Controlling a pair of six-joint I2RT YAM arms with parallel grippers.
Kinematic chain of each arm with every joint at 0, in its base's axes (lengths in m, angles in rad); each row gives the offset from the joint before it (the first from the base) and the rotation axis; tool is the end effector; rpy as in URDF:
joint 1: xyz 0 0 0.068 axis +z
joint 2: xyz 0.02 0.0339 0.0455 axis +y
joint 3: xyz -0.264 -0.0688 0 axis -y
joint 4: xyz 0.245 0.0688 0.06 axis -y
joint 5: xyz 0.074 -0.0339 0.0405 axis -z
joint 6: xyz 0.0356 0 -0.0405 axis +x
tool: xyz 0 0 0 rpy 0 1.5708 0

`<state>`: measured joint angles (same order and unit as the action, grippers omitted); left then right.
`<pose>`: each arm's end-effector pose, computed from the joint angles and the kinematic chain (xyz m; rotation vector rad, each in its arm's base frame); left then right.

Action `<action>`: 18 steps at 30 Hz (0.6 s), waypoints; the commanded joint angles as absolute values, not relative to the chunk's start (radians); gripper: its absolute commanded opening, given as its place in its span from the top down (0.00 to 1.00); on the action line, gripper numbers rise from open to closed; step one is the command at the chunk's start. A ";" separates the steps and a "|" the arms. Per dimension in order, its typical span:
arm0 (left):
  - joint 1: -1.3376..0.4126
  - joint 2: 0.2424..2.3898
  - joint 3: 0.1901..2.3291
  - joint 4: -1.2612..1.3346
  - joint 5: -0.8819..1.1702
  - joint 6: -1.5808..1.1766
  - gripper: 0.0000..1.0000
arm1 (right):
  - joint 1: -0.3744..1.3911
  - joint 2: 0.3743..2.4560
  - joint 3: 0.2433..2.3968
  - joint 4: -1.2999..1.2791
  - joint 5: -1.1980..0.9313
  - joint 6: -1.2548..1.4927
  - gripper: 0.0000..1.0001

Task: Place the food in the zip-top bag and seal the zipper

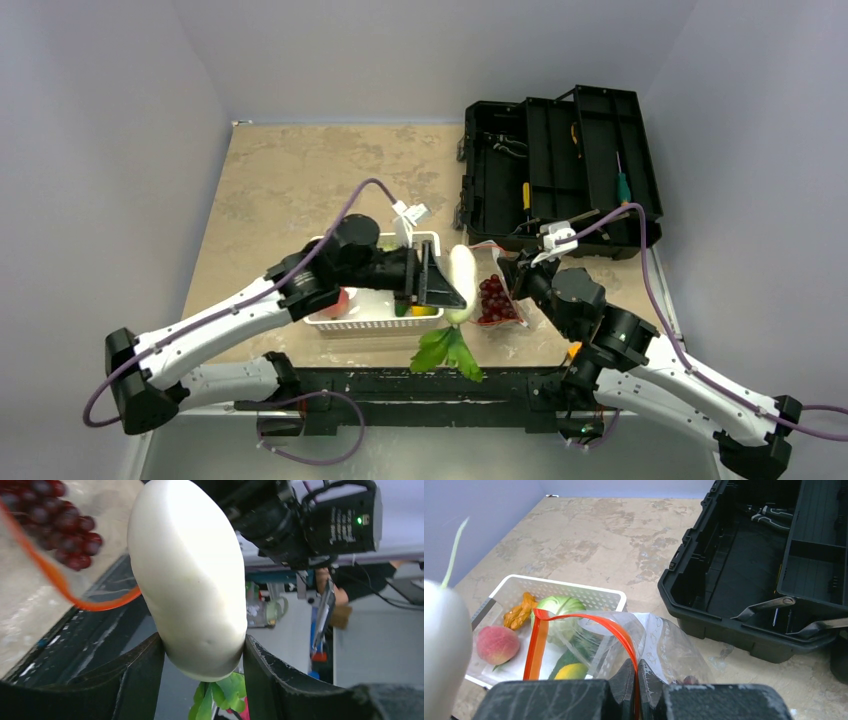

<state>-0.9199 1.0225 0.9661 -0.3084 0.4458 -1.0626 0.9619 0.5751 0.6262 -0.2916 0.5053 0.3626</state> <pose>0.1269 -0.1919 0.3470 0.1947 2.3268 -1.6155 0.0955 0.1068 0.3045 -0.1802 1.7988 0.4938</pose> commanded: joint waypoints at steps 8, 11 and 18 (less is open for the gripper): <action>-1.019 1.252 0.937 0.240 0.584 -1.450 1.00 | 0.962 0.572 0.625 -0.255 0.514 0.353 1.00; -1.019 1.306 0.896 0.346 0.563 -1.601 1.00 | 0.962 0.569 0.623 -0.259 0.514 0.355 1.00; -1.020 1.338 0.854 0.386 0.490 -1.704 1.00 | 0.962 0.560 0.622 -0.261 0.515 0.355 1.00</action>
<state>-1.0168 1.3437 0.8616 0.3031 0.5583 -1.5974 0.9546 0.5728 0.6186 -0.3119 0.5274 0.3485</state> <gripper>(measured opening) 0.534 0.004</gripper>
